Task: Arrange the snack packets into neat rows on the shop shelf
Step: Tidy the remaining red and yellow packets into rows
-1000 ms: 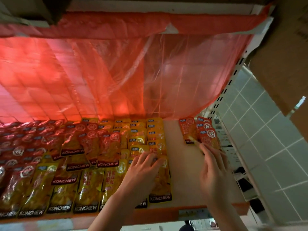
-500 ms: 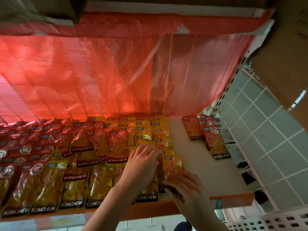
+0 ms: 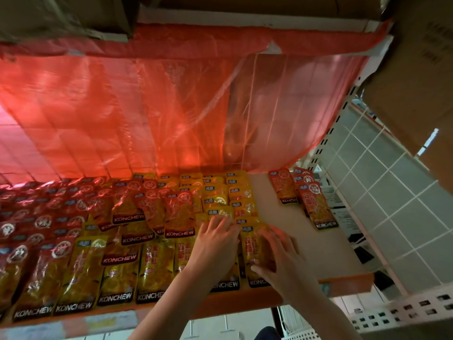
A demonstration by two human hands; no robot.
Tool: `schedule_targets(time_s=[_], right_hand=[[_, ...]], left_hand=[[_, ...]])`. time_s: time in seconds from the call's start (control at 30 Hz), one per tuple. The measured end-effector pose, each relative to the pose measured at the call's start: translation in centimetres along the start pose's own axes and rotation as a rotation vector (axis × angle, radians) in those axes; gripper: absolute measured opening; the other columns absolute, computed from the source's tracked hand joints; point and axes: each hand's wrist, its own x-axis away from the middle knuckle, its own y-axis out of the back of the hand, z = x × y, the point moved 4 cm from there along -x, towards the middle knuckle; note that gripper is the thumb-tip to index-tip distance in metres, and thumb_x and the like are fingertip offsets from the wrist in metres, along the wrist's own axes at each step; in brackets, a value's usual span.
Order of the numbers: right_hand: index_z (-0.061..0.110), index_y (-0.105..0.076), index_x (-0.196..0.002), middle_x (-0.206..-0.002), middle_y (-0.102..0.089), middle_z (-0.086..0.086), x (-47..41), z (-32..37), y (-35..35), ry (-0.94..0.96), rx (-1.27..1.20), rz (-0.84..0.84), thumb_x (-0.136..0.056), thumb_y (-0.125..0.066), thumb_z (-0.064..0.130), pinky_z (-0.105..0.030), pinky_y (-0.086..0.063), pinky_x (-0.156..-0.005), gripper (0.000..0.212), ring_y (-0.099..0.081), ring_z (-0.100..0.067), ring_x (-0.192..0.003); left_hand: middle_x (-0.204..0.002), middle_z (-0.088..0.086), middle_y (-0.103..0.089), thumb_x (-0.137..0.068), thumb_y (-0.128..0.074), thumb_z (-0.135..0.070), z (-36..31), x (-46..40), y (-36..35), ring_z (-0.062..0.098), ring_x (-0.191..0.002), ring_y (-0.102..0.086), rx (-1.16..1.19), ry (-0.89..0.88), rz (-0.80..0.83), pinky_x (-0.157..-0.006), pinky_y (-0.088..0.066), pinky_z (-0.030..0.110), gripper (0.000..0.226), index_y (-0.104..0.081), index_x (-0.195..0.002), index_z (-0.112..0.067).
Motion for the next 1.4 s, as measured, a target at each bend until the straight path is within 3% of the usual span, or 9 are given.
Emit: schedule_targets(time_s=[0.13, 0.37, 0.63, 0.77, 0.87, 1.0, 1.17, 1.27, 1.4], right_hand=[[0.039, -0.013, -0.13, -0.145, -0.028, 0.0, -0.7, 0.4, -0.4, -0.001, 0.049, 0.053, -0.071, -0.061, 0.062, -0.038, -0.032, -0.102, 0.079, -0.029, -0.02, -0.129], [0.029, -0.041, -0.121, -0.111, -0.05, 0.003, -0.9, 0.9, -0.6, 0.04, 0.111, -0.084, -0.066, -0.047, 0.068, -0.031, -0.048, -0.074, 0.068, -0.05, -0.016, -0.096], [0.029, -0.036, -0.124, -0.109, -0.049, 0.002, -0.7, 1.0, -0.7, 0.025, 0.146, -0.052, -0.067, -0.043, 0.069, -0.031, -0.046, -0.077, 0.07, -0.049, -0.015, -0.095], [0.03, -0.045, -0.117, -0.104, -0.05, 0.006, -0.9, 0.8, 0.0, 0.062, 0.04, -0.087, -0.079, -0.045, 0.057, -0.029, -0.049, -0.073, 0.047, -0.045, -0.01, -0.09], [0.019, -0.054, -0.109, -0.1, -0.055, -0.002, -1.7, -0.5, 1.8, 0.058, 0.009, -0.235, -0.088, -0.051, 0.037, -0.035, -0.05, -0.067, 0.028, -0.051, -0.017, -0.085], [0.004, -0.058, -0.109, -0.11, -0.055, -0.016, -3.8, -4.2, 4.6, -0.11, 0.097, -0.361, -0.076, -0.072, 0.004, -0.044, -0.051, -0.074, 0.036, -0.053, -0.034, -0.099], [0.006, -0.039, -0.133, -0.134, -0.04, -0.02, -7.2, -8.4, 5.1, -0.407, 0.113, -0.219, -0.085, -0.064, 0.031, -0.049, -0.045, -0.089, 0.06, -0.041, -0.035, -0.116], [0.004, -0.04, -0.132, -0.135, -0.039, -0.022, -8.8, -9.0, 5.1, -0.417, 0.14, -0.201, -0.084, -0.065, 0.031, -0.05, -0.041, -0.092, 0.06, -0.04, -0.039, -0.118], [0.003, -0.055, -0.115, -0.119, -0.054, -0.017, -10.9, -7.5, 4.8, -0.154, 0.192, -0.262, -0.08, -0.067, 0.018, -0.048, -0.045, -0.086, 0.04, -0.051, -0.037, -0.109]], left_hand=[[-0.141, -0.005, -0.039, -0.097, -0.043, -0.023, -0.1, -0.1, -0.1, 0.017, -0.135, -0.024, -0.02, 0.011, -0.01, -0.109, -0.023, 0.037, 0.036, -0.044, -0.133, -0.022], [-0.143, -0.007, -0.037, -0.098, -0.04, -0.026, -0.1, 0.0, -0.1, 0.016, -0.137, -0.021, -0.018, 0.02, -0.029, -0.11, -0.021, 0.037, 0.04, -0.037, -0.138, -0.025], [-0.141, -0.004, -0.041, -0.097, -0.046, -0.022, -0.9, 0.2, 0.2, 0.018, -0.136, -0.026, 0.006, 0.016, -0.093, -0.11, -0.024, 0.036, 0.038, -0.044, -0.134, -0.023], [-0.108, -0.003, -0.065, -0.072, -0.078, -0.017, -1.2, 0.4, 0.4, 0.021, -0.106, -0.06, 0.021, -0.03, -0.178, -0.084, -0.051, 0.036, 0.037, -0.065, -0.106, -0.021], [-0.098, -0.008, -0.067, -0.063, -0.084, -0.015, -1.6, 0.4, 0.5, 0.015, -0.095, -0.063, 0.038, -0.057, -0.24, -0.076, -0.054, 0.032, 0.039, -0.068, -0.098, -0.022], [-0.095, -0.007, -0.068, -0.063, -0.083, -0.012, -2.2, -0.3, 0.5, 0.015, -0.092, -0.064, 0.044, -0.078, -0.259, -0.074, -0.055, 0.033, 0.037, -0.068, -0.096, -0.021], [-0.109, -0.004, -0.065, -0.082, -0.067, -0.015, -4.2, -2.0, 0.4, 0.018, -0.106, -0.06, 0.065, -0.097, -0.187, -0.087, -0.049, 0.034, 0.027, -0.065, -0.108, -0.02], [-0.128, -0.003, -0.054, -0.096, -0.044, -0.017, -5.4, -3.5, 0.2, 0.015, -0.123, -0.044, 0.126, -0.087, -0.137, -0.103, -0.033, 0.032, 0.032, -0.053, -0.127, -0.02], [-0.128, -0.001, -0.053, -0.096, -0.041, -0.018, -6.6, -6.3, -0.5, 0.018, -0.122, -0.043, 0.103, -0.029, -0.069, -0.103, -0.032, 0.033, 0.034, -0.05, -0.129, -0.021]])
